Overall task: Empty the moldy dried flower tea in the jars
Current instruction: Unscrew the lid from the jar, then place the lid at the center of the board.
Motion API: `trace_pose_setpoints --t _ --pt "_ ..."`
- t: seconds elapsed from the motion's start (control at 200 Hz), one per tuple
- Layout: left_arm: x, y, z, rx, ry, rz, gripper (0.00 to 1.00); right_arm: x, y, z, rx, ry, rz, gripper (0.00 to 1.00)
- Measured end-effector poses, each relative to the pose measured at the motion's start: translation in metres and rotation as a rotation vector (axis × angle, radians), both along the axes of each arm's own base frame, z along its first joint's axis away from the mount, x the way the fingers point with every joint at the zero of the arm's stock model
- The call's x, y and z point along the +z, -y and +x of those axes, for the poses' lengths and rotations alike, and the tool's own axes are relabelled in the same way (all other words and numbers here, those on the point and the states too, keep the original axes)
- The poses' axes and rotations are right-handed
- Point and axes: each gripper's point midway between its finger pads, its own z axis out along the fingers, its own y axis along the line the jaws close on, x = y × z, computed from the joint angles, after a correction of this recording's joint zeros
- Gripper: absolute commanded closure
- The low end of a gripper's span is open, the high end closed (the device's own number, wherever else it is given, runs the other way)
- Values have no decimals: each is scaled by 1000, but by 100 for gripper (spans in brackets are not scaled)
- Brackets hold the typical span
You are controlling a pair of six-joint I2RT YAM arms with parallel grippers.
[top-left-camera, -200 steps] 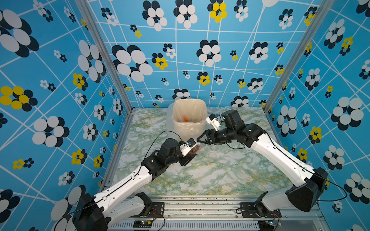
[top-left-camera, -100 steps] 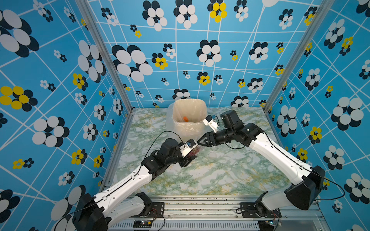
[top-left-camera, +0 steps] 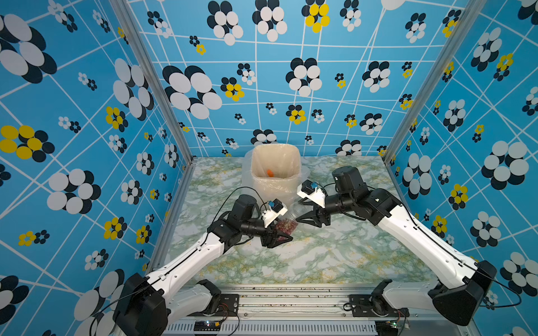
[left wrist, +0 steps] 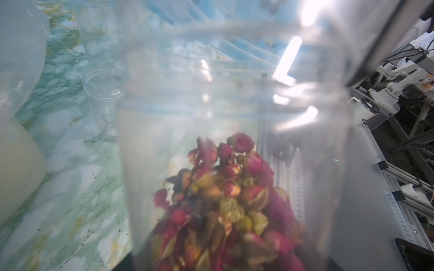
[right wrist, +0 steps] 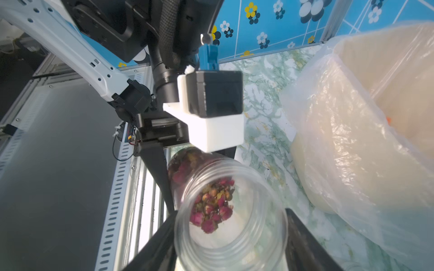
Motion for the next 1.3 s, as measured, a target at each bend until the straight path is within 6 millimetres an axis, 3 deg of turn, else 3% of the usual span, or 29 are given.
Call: trace_pose_setpoints --t 0.315,0.61,0.75,0.925,1.299 --pt "-2 -5 12 70 13 23 100 -1 2 10 -23 109 12 76" --pt "17 -15 29 186 154 28 100 14 9 7 -120 137 109 72" --pt "26 -24 39 262 225 38 100 9 13 4 -155 88 118 71" --pt "30 -40 51 375 307 62 100 -17 18 7 -215 10 79 71" --pt "40 -70 70 575 403 115 100 -105 10 32 -360 -161 -70 73"
